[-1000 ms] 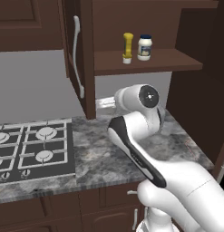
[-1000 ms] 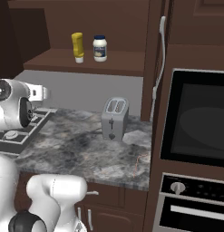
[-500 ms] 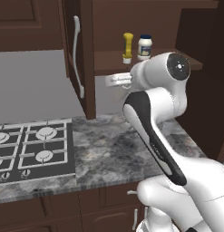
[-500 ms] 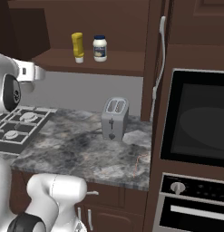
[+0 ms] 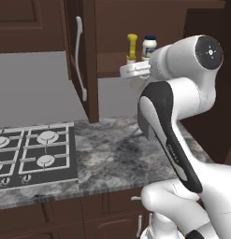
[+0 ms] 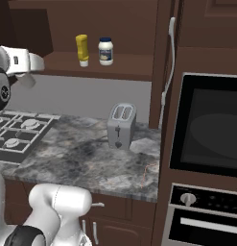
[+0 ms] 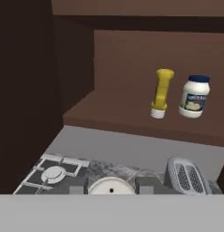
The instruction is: There are various items on the counter. Only move the condiments/shakers into the cabinet.
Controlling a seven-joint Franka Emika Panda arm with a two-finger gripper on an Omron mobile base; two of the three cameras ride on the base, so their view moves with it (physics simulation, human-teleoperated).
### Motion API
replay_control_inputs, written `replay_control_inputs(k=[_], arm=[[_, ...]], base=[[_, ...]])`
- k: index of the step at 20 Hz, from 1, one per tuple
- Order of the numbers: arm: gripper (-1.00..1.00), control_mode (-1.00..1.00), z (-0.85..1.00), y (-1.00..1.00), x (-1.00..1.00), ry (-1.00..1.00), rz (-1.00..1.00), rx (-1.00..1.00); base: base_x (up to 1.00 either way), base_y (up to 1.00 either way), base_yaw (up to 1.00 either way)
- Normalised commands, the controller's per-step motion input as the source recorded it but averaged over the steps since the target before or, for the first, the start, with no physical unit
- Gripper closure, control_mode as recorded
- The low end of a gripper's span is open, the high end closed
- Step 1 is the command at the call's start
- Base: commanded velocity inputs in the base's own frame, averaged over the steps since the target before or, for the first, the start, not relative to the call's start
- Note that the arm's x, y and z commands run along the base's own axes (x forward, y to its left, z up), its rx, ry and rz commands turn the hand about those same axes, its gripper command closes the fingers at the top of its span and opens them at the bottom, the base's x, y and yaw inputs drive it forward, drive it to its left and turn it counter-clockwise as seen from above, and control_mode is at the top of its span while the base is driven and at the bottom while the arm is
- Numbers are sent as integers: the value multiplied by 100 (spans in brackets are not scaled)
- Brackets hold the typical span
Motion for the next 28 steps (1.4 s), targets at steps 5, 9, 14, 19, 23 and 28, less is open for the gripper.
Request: replay_control_inputs(k=[5,9,14,19,23,28], arm=[[100,-100,25,0,-17,-31,-3,-2],[100,-100,39,0,-1,-25,-6,0],[100,-100,24,0,2,-8,-2,1],[100,-100,1,-3,17,3,0,3],[100,-100,14,-21,36,16,0,14],[100,-100,6,-10,43,16,0,7]], base=[[0,0,0],[0,0,0],[0,0,0],[0,0,0],[0,0,0],[0,0,0]])
